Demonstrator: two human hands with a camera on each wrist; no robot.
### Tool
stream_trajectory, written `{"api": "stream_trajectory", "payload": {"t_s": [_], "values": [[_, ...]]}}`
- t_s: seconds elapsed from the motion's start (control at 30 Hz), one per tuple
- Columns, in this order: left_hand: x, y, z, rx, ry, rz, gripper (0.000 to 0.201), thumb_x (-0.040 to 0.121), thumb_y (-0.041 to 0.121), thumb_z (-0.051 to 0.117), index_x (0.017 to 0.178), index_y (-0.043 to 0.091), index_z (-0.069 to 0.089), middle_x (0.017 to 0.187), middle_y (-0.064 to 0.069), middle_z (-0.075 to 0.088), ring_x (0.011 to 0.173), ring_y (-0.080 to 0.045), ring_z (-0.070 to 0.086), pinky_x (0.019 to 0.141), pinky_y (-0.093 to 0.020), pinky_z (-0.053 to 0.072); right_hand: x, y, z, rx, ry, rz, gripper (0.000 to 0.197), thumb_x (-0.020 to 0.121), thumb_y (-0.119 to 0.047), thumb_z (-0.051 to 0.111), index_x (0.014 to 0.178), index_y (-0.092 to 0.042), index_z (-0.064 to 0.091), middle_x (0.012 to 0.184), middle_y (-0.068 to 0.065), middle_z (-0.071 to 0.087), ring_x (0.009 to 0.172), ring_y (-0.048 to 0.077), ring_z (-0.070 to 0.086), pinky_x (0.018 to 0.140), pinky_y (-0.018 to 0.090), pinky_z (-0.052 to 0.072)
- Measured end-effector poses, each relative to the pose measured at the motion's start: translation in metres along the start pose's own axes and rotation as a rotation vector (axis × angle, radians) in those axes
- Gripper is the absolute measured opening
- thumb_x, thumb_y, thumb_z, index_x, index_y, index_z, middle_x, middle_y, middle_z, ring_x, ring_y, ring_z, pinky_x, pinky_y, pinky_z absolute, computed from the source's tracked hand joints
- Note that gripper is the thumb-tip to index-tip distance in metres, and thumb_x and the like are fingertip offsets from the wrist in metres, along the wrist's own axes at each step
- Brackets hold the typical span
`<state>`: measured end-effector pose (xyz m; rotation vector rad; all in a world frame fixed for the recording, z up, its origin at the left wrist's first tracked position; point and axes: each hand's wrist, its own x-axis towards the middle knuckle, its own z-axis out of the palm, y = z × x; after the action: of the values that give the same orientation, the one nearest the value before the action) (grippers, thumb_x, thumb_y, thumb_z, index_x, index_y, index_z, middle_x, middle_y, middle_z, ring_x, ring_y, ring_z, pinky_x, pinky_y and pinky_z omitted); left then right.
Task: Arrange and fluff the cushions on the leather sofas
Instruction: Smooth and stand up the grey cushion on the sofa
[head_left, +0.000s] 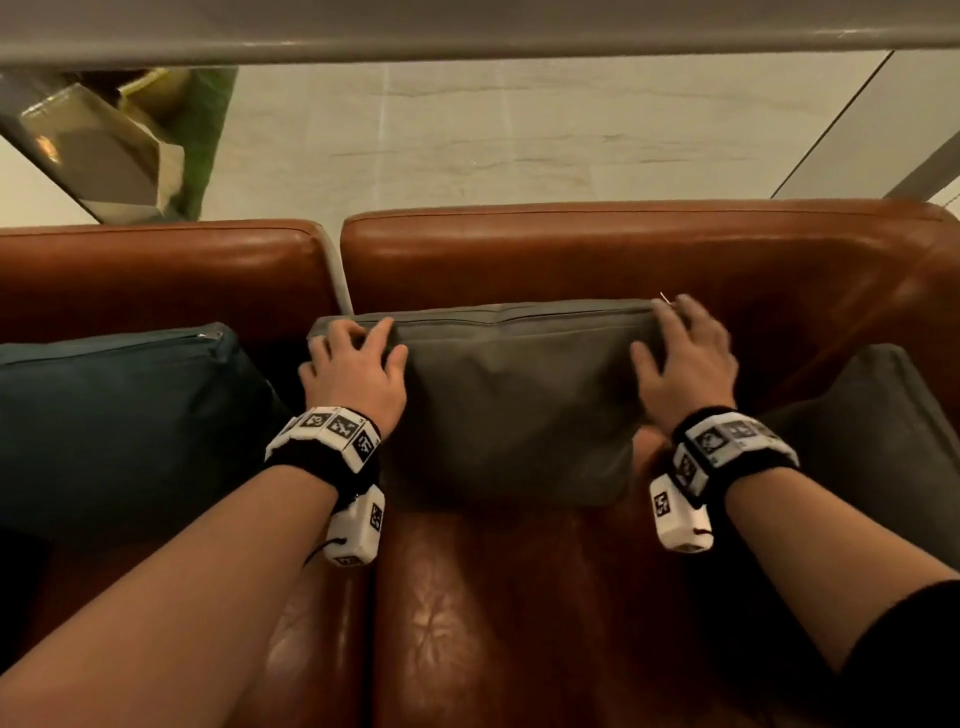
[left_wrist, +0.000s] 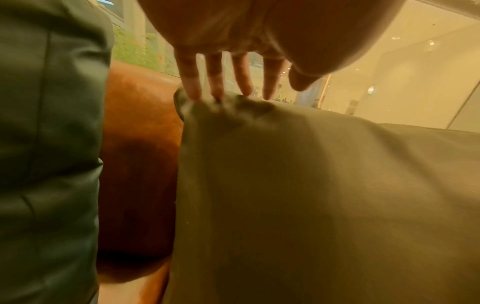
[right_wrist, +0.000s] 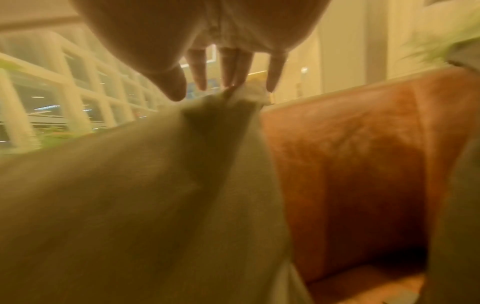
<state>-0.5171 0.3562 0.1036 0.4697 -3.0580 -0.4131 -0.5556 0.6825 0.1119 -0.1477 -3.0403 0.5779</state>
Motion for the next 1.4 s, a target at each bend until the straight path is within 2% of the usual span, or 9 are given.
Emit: {"api": "stream_trajectory", "payload": {"t_s": [0.1, 0.3, 0.47, 0.57, 0.7, 0.9, 1.17, 1.33, 1.4], "values": [[0.018, -0.008, 0.009, -0.004, -0.002, -0.031, 0.040, 0.094, 0.048, 0.042, 0.132, 0.037, 0.042, 0.149, 0.000, 0.031, 0.138, -0.031, 0.021, 0.108, -0.053, 0.024, 0.019, 0.021, 0.000, 0.219, -0.045, 0.251, 0.059, 0.090, -0.048, 0.056, 0.144, -0.031, 0.038, 0.157, 0.009, 0.024, 0.146, 0.028, 0.020, 0.114, 0.046, 0.026], [0.038, -0.016, 0.000, -0.001, 0.018, 0.056, 0.026, 0.090, 0.047, 0.053, 0.112, 0.032, 0.057, 0.118, 0.003, 0.057, 0.119, -0.028, 0.039, 0.094, -0.049, 0.029, 0.018, 0.033, 0.000, 0.588, 0.156, 0.352, 0.031, 0.081, -0.033, 0.074, 0.110, -0.022, 0.068, 0.092, -0.004, 0.067, 0.093, 0.015, 0.067, 0.082, 0.027, 0.052], [0.046, 0.015, 0.008, -0.006, 0.039, 0.012, 0.025, 0.087, 0.045, 0.055, 0.108, 0.032, 0.053, 0.121, 0.004, 0.053, 0.122, -0.027, 0.037, 0.098, -0.052, 0.027, 0.021, 0.034, -0.001, 0.400, 0.229, 0.342, 0.046, 0.084, -0.033, 0.070, 0.127, -0.025, 0.058, 0.119, 0.003, 0.061, 0.105, 0.011, 0.056, 0.087, 0.018, 0.039], [0.039, 0.038, 0.022, -0.028, 0.045, 0.072, 0.037, 0.087, 0.043, 0.044, 0.123, 0.035, 0.048, 0.134, 0.009, 0.048, 0.134, -0.024, 0.030, 0.109, -0.068, 0.006, 0.025, 0.011, 0.001, 0.238, 0.181, 0.024, 0.053, 0.087, -0.035, 0.064, 0.137, -0.028, 0.047, 0.142, 0.004, 0.040, 0.132, 0.019, 0.036, 0.108, 0.031, 0.030], [0.033, 0.064, 0.035, 0.212, -0.016, 0.345, 0.067, 0.088, 0.069, 0.022, 0.143, 0.034, 0.036, 0.150, 0.008, 0.040, 0.146, -0.025, 0.018, 0.113, -0.060, -0.014, 0.028, -0.034, 0.029, -0.059, -0.079, -0.272, 0.055, 0.094, -0.046, 0.048, 0.146, -0.029, 0.037, 0.156, -0.002, 0.031, 0.146, 0.018, 0.021, 0.121, 0.044, 0.005], [0.054, 0.084, 0.034, 0.061, -0.096, 0.397, 0.029, 0.088, 0.055, 0.048, 0.106, 0.033, 0.053, 0.108, 0.010, 0.056, 0.112, -0.021, 0.049, 0.102, -0.046, 0.029, 0.052, -0.043, 0.030, 0.026, 0.003, -0.203, 0.022, 0.086, -0.043, 0.063, 0.106, -0.034, 0.069, 0.104, -0.007, 0.065, 0.107, 0.018, 0.054, 0.107, 0.038, 0.025], [0.067, 0.040, 0.028, 0.031, -0.123, 0.365, 0.041, 0.092, 0.063, 0.032, 0.120, 0.038, 0.049, 0.122, 0.010, 0.058, 0.118, -0.020, 0.049, 0.103, -0.045, 0.026, 0.057, -0.010, 0.023, -0.035, -0.012, -0.212, 0.035, 0.093, -0.049, 0.049, 0.120, -0.031, 0.062, 0.123, -0.004, 0.064, 0.123, 0.020, 0.051, 0.119, 0.040, 0.013], [0.074, 0.037, 0.022, 0.039, -0.082, 0.309, 0.023, 0.094, 0.050, 0.041, 0.085, 0.033, 0.053, 0.070, 0.015, 0.053, 0.095, -0.021, 0.056, 0.090, -0.046, 0.031, 0.065, 0.004, 0.016, 0.115, 0.099, -0.091, 0.023, 0.085, -0.046, 0.064, 0.101, -0.032, 0.073, 0.087, -0.001, 0.069, 0.092, 0.023, 0.062, 0.099, 0.044, 0.045], [0.073, 0.039, 0.022, 0.051, -0.070, 0.304, 0.023, 0.094, 0.050, 0.039, 0.091, 0.034, 0.055, 0.079, 0.014, 0.059, 0.098, -0.022, 0.057, 0.093, -0.047, 0.032, 0.068, 0.002, 0.017, 0.148, 0.092, -0.077, 0.025, 0.083, -0.050, 0.061, 0.100, -0.034, 0.072, 0.088, -0.003, 0.071, 0.091, 0.020, 0.063, 0.096, 0.043, 0.047]]}}
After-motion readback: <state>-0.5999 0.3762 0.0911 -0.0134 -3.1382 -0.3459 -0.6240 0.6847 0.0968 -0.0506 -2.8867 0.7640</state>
